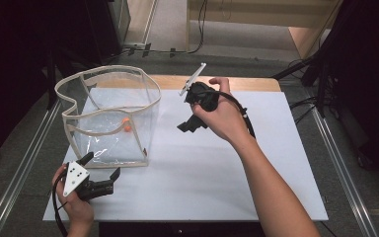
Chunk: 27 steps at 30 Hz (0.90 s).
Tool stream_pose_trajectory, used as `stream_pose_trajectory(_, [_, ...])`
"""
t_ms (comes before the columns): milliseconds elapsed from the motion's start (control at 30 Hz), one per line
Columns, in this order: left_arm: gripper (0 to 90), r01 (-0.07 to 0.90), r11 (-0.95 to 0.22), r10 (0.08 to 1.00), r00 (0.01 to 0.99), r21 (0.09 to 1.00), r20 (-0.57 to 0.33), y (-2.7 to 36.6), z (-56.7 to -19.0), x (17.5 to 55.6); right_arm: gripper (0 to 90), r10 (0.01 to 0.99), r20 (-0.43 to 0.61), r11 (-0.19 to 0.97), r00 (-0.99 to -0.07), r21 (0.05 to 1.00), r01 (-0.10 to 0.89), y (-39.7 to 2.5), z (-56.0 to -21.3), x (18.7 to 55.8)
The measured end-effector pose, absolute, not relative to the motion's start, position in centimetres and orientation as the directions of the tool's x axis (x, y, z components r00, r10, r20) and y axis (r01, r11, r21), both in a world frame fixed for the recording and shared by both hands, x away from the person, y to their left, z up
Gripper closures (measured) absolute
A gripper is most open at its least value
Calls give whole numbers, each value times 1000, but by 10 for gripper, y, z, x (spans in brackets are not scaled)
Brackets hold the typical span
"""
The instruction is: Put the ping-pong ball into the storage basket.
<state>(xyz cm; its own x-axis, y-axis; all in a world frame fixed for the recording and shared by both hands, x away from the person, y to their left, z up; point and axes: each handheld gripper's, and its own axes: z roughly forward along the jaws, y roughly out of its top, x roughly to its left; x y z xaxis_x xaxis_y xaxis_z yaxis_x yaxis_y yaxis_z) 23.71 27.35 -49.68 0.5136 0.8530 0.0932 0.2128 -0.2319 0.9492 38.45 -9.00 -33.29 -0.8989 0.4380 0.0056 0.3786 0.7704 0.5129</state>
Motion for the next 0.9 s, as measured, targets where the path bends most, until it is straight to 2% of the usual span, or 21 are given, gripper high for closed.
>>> stream_pose_trajectory(900, [0,212,-236,852,515,948,96,273,-497,237,0,472,25,716,-881,572,400,-126,-355,361])
